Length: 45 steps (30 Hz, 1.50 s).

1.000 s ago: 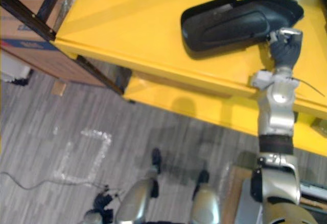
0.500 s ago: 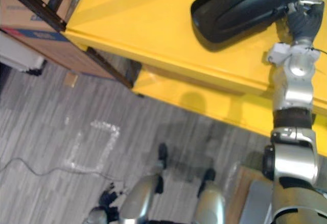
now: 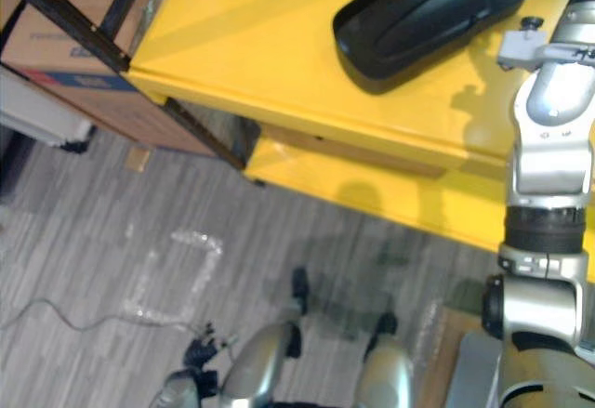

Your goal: Walk over and take plastic housings, then place them on the shelf

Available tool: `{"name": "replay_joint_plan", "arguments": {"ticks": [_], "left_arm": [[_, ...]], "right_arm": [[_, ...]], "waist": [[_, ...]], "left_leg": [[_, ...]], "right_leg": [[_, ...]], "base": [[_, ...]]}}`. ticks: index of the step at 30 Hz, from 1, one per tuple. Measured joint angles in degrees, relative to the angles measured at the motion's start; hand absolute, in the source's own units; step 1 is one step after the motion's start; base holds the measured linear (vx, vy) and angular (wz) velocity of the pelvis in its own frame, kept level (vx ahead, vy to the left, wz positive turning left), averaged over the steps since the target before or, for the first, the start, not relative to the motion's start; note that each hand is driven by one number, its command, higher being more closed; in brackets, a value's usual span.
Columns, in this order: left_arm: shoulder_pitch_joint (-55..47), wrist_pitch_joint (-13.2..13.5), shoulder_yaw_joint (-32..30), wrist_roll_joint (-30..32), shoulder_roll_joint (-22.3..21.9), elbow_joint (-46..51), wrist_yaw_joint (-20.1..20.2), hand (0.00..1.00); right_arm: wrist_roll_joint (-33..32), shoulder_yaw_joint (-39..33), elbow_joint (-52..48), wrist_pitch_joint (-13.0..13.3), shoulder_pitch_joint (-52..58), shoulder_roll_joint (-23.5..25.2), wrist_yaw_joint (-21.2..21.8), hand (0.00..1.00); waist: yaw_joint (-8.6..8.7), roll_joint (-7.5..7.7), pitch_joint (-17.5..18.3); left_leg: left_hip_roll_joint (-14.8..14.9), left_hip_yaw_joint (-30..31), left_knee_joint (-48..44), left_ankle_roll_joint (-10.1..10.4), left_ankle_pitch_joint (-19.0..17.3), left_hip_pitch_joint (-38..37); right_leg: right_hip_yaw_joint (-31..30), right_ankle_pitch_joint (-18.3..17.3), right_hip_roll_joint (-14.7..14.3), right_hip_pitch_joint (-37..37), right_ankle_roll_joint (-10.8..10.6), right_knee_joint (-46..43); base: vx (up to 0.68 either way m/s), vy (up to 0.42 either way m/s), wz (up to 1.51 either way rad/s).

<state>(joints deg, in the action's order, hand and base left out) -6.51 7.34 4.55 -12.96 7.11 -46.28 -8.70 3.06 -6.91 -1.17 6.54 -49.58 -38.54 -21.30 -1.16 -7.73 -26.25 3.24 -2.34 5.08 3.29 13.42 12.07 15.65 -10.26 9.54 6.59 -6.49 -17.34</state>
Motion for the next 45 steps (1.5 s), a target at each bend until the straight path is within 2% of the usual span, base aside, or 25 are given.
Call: {"name": "replay_joint_plan", "arguments": {"ticks": [2,3,6,8,9,11,13,17,19,20,23,27,31,36,41,45], "left_arm": [[-0.6,0.0,0.0,0.2,1.3,-0.4,0.0,0.00],[-0.6,0.0,-0.1,0.3,1.6,-0.5,0.0,0.00],[-0.5,-0.2,-1.2,0.5,1.8,-1.7,0.0,0.00],[-0.6,-0.5,-1.1,0.8,1.8,-2.5,0.0,0.00],[-0.6,-0.7,-1.1,0.9,1.7,-2.5,0.0,0.00],[-0.6,-1.2,-1.1,2.2,1.7,-3.0,0.0,0.00],[-0.5,-1.3,-1.2,2.2,1.7,-3.9,0.0,0.00],[-0.6,-1.3,-1.8,2.2,1.7,-4.4,0.0,0.00],[-0.9,-1.3,-2.2,2.2,1.7,-4.3,0.0,0.00],[-1.0,-1.3,-2.2,2.2,1.9,-4.3,0.0,0.00],[-1.8,-1.6,-2.2,2.2,2.7,-4.2,0.0,0.00],[-2.5,-1.9,-2.1,2.2,4.0,-3.9,0.0,0.00],[-2.5,-2.0,-1.5,2.1,3.8,-3.8,0.1,0.00],[-2.5,-2.1,-1.6,2.0,4.0,-3.7,0.1,0.00],[-2.4,-2.1,-1.7,2.0,6.2,-3.6,0.5,0.00],[-2.4,-2.0,-1.8,1.9,6.4,-3.1,0.5,0.00]], "right_arm": [[-1.0,0.3,-2.4,0.1,1.1,0.0,0.6,0.00],[-2.1,0.5,-3.2,0.1,1.1,0.0,1.2,0.00],[-12.7,3.6,-5.7,0.3,1.4,0.3,8.6,0.00],[-17.2,6.6,-6.6,-0.6,2.6,2.6,13.2,0.00],[-17.2,7.3,-6.7,-0.8,2.9,3.6,14.2,0.00],[-15.1,11.0,-6.0,-2.2,4.0,8.2,17.2,0.00],[-10.9,13.9,-4.0,-3.0,4.2,9.9,19.9,0.00],[0.7,17.3,-2.3,-3.7,4.2,9.6,26.1,0.00],[6.2,20.4,-1.9,-5.1,3.9,6.4,29.2,0.00],[8.7,21.6,-1.8,-5.7,3.8,3.2,30.1,0.00],[11.5,22.0,-1.6,-7.8,3.3,-3.5,30.5,0.00],[16.0,21.9,-0.5,-8.1,-0.6,-10.4,28.6,0.00],[18.7,21.6,-0.7,-8.1,-2.6,-14.5,27.1,0.00],[18.9,21.6,-2.3,-8.0,-2.0,-18.3,28.1,0.00],[16.8,21.5,-7.1,-6.7,2.8,-20.2,34.0,0.00],[17.2,21.5,-7.4,-6.8,4.6,-21.1,36.2,0.00]], "waist": [[0.30,1.88,1.0],[0.31,2.23,1.2],[0.28,3.61,1.9],[0.10,3.83,3.1],[0.08,3.80,3.3],[-0.09,3.79,3.4],[-0.32,3.77,3.4],[-1.25,3.80,3.5],[-1.24,4.17,3.6],[-1.23,4.39,3.8],[-1.15,5.39,4.3],[-0.88,5.96,4.6],[-0.40,6.01,4.6],[-0.27,6.38,4.4],[0.26,8.41,4.6],[0.15,8.81,4.6]], "left_leg": [[0.2,0.0,-0.2,0.0,0.0,-0.1],[0.2,0.0,-0.2,0.0,0.0,-0.1],[0.1,-0.1,-0.2,0.0,0.0,-1.1],[0.3,0.0,-0.2,0.0,-0.3,-1.2],[0.3,0.0,-0.1,-0.1,-0.5,-1.2],[0.5,-0.2,0.0,0.1,-1.0,-1.7],[0.7,-0.3,0.0,-0.2,-1.3,-2.0],[0.8,-0.2,0.0,-0.2,-1.3,-1.8],[0.6,0.1,0.1,-0.2,-1.3,-1.3],[0.5,0.3,0.1,-0.2,-1.2,-0.8],[0.2,0.4,0.0,-0.4,-0.7,0.0],[0.1,0.3,0.0,-0.4,-0.6,-0.1],[0.3,0.2,0.1,-0.4,-0.6,0.0],[0.6,-0.4,0.1,-0.5,-0.8,0.2],[0.7,-1.1,0.1,-0.6,-0.9,0.2],[0.5,-1.1,0.1,-0.6,-0.9,0.4]], "right_leg": [[0.0,0.9,-0.5,-0.9,0.0,1.6],[0.0,1.1,-0.6,-1.2,-0.1,2.0],[0.1,1.7,-0.7,-2.9,-0.1,3.5],[0.1,1.9,-0.8,-3.0,-0.1,3.9],[0.1,1.9,-0.9,-3.0,-0.1,4.0],[0.1,2.1,-1.1,-3.6,0.0,4.4],[0.0,2.4,-1.3,-4.1,0.0,5.2],[0.2,3.1,-1.7,-4.6,-0.1,6.4],[0.5,3.2,-1.6,-4.5,-0.3,6.9],[1.0,3.5,-1.6,-4.5,-0.3,7.2],[1.4,4.0,-1.5,-4.4,-0.4,7.8],[1.3,4.1,-1.5,-4.4,-0.5,8.0],[1.3,4.1,-1.7,-4.4,-0.4,8.1],[0.2,4.4,-1.9,-3.5,-0.3,8.2],[-0.1,4.5,-1.9,-3.3,-0.3,8.3],[-0.2,4.5,-1.7,-3.1,-0.3,8.2]], "base": [[0.07,-0.030,-0.02],[0.06,-0.017,-0.02],[0.03,-0.004,0.00],[0.00,0.000,0.00],[-0.04,-0.005,-0.02],[-0.04,-0.002,-0.04],[-0.03,-0.004,-0.05],[0.00,-0.004,0.01],[0.03,-0.009,0.12],[0.04,-0.011,0.13],[0.07,-0.017,0.08],[0.06,-0.030,-0.01],[0.00,0.000,0.00],[-0.02,-0.003,-0.10],[0.00,-0.002,-0.02],[0.00,0.000,0.00]]}}
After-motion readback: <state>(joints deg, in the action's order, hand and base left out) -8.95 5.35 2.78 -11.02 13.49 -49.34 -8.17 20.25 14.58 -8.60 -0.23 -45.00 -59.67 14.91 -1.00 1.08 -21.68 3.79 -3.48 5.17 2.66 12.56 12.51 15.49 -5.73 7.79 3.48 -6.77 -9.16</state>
